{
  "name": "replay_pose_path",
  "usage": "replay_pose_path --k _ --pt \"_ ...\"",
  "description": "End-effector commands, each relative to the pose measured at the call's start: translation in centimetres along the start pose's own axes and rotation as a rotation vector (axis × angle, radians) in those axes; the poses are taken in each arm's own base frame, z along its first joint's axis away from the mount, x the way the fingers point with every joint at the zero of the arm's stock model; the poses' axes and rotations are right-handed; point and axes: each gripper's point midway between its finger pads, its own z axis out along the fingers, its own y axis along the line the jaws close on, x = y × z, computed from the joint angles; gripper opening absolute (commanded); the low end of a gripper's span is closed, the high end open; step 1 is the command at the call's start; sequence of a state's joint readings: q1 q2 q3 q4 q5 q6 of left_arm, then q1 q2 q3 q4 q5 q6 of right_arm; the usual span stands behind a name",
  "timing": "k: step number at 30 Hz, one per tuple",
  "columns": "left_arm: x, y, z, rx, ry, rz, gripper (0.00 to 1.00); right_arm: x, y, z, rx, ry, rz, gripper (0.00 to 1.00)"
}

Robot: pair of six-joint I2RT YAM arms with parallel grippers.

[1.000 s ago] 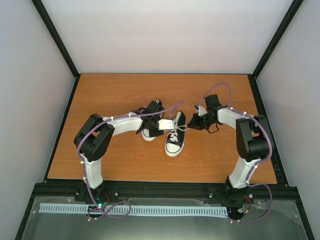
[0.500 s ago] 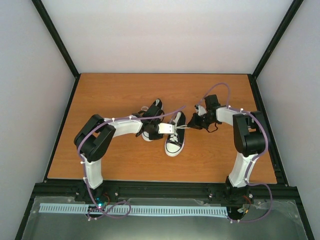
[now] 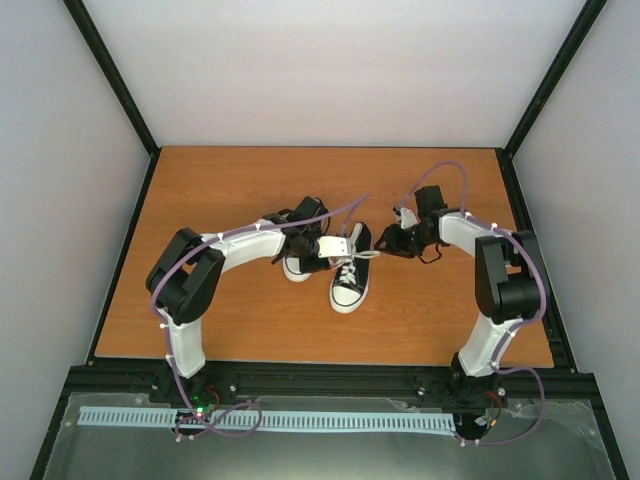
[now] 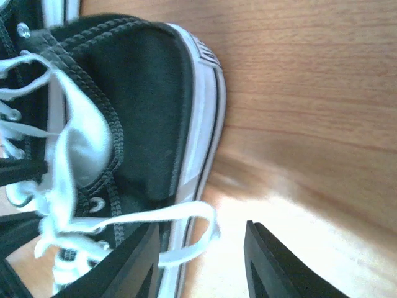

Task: Tie the shoes
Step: Tie the shoelace on the shoe, then move the shoe to the center of the board.

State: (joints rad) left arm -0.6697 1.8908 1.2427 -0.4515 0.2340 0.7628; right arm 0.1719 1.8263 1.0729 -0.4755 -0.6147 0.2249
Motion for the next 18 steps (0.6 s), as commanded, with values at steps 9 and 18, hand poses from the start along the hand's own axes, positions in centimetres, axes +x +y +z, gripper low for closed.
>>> replay_pose_path --k 9,18 --pt "1.5 -0.9 -5.9 0.035 0.057 -0.038 0.77 -2.0 1.6 -4.6 0.086 -0.114 -0.010 0.62" --pt "2.7 3.4 -9.4 -0.136 -0.008 -0.310 0.78 -6.5 2.6 0.4 0.056 -0.124 -0.020 0.64"
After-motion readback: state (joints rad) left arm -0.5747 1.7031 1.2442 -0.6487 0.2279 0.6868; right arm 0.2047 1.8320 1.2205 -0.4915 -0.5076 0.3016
